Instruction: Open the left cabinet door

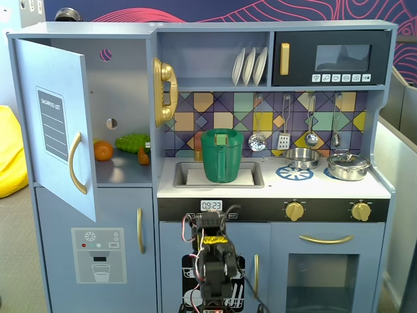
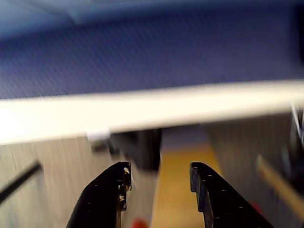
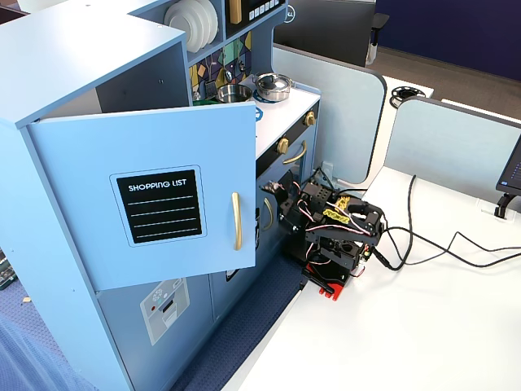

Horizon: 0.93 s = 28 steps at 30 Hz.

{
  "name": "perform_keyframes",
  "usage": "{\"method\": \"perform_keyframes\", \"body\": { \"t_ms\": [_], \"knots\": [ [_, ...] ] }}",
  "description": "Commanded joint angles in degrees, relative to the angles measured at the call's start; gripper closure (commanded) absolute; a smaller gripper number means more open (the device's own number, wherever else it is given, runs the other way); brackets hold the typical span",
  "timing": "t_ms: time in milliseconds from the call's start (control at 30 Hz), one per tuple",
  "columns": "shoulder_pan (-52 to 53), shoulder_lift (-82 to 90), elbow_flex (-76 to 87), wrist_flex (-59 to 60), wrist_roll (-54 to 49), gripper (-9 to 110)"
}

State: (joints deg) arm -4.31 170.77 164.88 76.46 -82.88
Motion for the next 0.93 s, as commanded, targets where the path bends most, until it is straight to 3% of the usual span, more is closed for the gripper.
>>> {"method": "perform_keyframes", "body": {
  "t_ms": [0, 433, 900],
  "knots": [
    [3.08, 4.13, 5.1, 5.1, 0.35, 97],
    [4.13, 11.34, 6.86, 9.93, 6.86, 101],
    [4.13, 11.34, 6.86, 9.93, 6.86, 101]
  ]
}}
